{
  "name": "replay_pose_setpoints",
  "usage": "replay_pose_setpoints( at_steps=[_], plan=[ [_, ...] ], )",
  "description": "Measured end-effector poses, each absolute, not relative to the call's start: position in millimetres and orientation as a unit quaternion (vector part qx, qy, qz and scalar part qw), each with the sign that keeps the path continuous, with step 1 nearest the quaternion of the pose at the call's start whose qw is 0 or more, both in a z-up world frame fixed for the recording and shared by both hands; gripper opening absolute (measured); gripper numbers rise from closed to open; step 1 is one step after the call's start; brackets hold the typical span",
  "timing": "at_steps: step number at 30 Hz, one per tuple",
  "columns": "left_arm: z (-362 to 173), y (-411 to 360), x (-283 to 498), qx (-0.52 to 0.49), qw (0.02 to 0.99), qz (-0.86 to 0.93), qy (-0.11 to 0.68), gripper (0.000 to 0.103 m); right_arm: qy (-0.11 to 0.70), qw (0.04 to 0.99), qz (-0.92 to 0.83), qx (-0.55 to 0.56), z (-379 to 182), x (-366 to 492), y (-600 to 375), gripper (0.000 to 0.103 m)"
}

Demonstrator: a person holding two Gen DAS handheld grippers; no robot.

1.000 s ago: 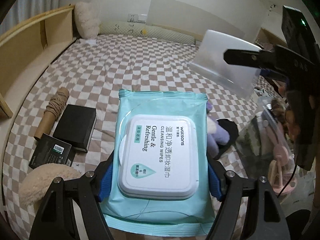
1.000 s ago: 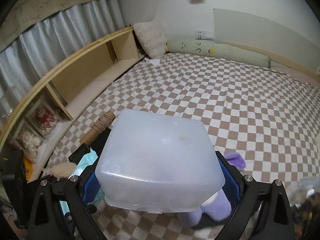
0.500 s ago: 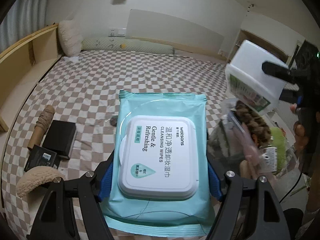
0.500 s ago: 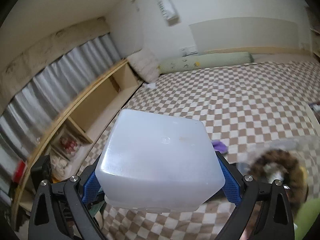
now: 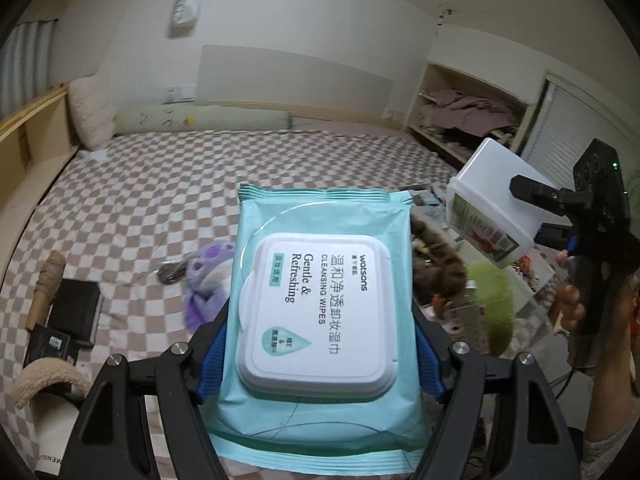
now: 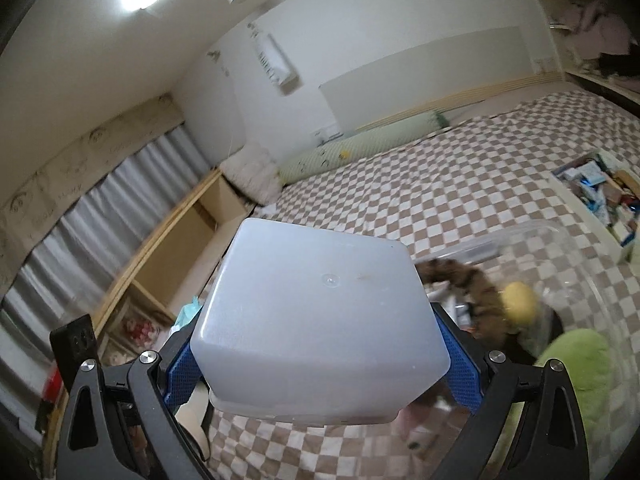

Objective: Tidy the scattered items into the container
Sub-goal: 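Carry the translucent box with the right gripper over the clear bin while the left holds the wipes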

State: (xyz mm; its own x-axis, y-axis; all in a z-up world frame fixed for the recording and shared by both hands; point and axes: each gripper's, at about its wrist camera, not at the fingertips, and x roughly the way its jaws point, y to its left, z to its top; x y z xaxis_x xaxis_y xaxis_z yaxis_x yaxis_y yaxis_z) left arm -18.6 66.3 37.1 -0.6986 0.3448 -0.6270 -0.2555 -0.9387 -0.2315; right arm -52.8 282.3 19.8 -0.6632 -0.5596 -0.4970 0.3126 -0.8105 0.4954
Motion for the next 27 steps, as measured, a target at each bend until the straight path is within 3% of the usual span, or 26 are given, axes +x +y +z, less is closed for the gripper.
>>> replay_pose_setpoints(
  at_steps=[12,27],
  plan=[
    [36,101,-20,-0.327,0.220,0.917,-0.062,0.076,-0.262,0.156,-0.911,0.277,21,-62,358,0.099],
    [21,138,-28,-0.337,0.278,0.898,-0.052,0.076,-0.341,0.076,-0.880,0.323,-44,-131,401,0.099]
  ],
)
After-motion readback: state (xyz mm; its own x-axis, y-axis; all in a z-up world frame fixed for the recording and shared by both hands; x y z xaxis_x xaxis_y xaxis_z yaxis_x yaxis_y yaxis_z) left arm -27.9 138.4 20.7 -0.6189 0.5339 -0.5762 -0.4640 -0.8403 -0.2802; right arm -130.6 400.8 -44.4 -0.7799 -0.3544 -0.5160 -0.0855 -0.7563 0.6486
